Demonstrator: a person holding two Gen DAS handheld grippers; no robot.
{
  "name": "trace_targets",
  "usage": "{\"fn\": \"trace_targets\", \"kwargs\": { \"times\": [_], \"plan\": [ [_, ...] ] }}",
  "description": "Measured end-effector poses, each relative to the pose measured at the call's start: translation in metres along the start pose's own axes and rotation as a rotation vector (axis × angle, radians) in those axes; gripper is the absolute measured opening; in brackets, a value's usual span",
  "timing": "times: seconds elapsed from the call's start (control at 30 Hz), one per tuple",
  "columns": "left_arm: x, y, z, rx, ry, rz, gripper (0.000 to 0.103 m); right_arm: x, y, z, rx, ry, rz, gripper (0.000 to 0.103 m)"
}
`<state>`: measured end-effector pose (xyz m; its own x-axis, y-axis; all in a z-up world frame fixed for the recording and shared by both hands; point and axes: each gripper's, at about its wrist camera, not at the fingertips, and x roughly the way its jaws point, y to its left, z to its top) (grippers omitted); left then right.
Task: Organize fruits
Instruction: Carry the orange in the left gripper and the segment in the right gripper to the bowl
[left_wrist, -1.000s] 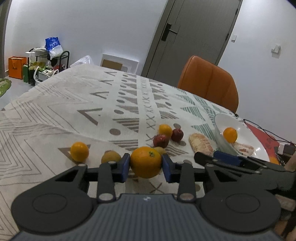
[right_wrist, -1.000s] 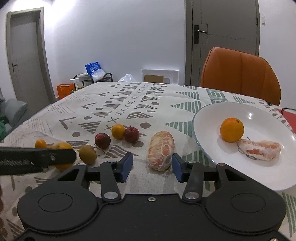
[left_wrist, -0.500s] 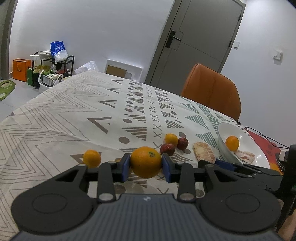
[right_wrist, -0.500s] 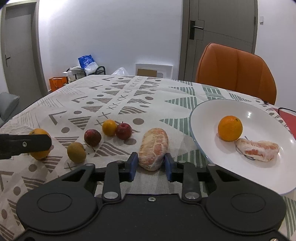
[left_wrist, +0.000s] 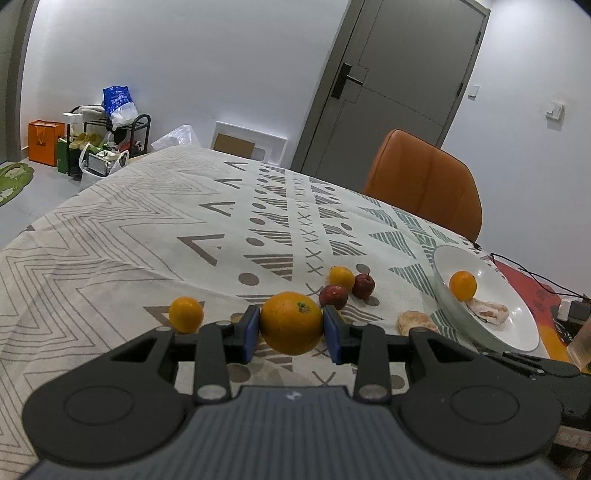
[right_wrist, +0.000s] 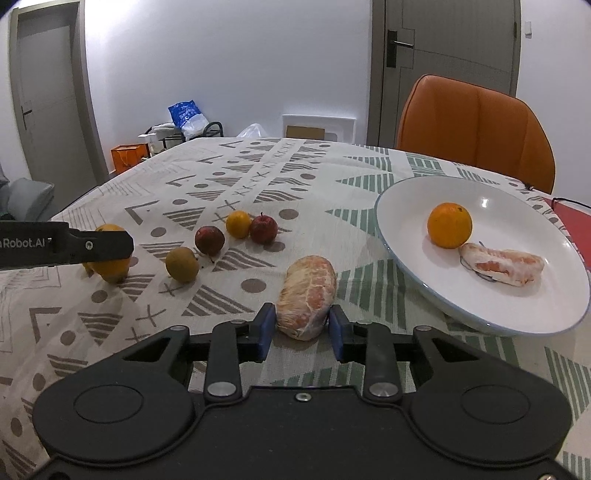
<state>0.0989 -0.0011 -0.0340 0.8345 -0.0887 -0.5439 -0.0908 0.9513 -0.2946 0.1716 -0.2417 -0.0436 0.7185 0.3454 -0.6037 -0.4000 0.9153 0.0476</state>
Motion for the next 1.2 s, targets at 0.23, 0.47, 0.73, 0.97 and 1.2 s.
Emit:
{"fn": "trace_targets", "kwargs": {
  "times": [0.23,0.47,0.73,0.97,1.2],
  "plan": [
    [0.004,0.003,0.003,0.000,0.005,0.012,0.036,0.014,0.003,0.007,-0.013,-0.006,-0.014,0.041],
    [0.007,0.003,0.004,0.002,0.005,0.001,0.036,0.016,0.005,0.008,-0.048,-0.021,-0.003,0.032],
    [0.002,-0.018,0.007,0.044,-0.011,-0.013,0.036,-0.009,-0.012,0.012,0.015,-0.081,0.028,0.032],
    [0.002,-0.042,0.009,0.086,-0.015,-0.033,0.036,-0.028,-0.030,0.019,0.045,-0.139,0.027,0.032],
    [0.006,-0.063,0.013,0.120,-0.017,-0.055,0.036,-0.039,-0.054,0.018,0.085,-0.168,-0.008,0.032]
  ]
}}
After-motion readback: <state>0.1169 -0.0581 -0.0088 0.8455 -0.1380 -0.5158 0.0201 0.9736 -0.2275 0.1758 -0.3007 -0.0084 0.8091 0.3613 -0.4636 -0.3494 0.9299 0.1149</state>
